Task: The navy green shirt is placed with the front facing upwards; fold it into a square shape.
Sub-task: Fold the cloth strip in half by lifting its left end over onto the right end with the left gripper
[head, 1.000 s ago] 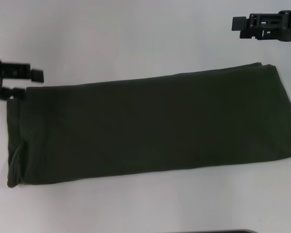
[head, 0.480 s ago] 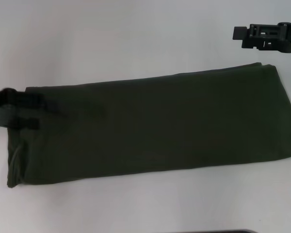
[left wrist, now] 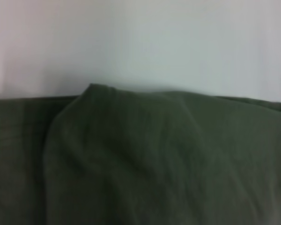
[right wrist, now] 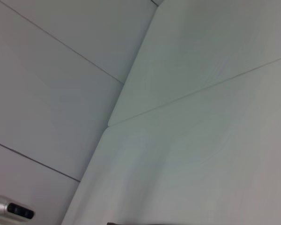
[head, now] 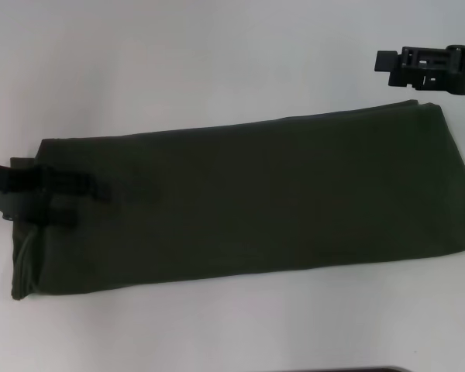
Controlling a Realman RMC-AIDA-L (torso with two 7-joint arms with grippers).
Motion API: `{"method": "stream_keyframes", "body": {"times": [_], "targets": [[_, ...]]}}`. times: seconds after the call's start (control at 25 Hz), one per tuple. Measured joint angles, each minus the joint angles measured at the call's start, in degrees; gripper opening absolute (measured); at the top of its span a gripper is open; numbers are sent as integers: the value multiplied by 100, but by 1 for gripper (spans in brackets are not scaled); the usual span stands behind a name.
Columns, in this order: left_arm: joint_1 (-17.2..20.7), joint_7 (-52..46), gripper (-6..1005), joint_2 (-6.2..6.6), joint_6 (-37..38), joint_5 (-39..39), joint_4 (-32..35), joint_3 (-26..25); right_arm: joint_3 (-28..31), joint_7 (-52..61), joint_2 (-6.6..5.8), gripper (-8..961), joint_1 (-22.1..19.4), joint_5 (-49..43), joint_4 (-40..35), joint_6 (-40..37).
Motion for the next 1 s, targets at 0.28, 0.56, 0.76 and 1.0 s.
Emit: {"method": "stream_keyframes", "body": {"times": [0.28,0.56,0.76,1.0], "targets": [[-59,-164,948,-33,-458,423,83,-2,4,76,-1,854,-48,12,2,-49],[-17,-269,949,47,-611,471,57,-25,8,103,-8,853,-52,19,6,-77],[-8,-314,949,109,-622,537,13,-67,7,104,-17,852,-61,20,7,-90],[51,-403,948,271,-334,541,-251,-101,7,112,-42,853,-62,20,-15,-98]]}}
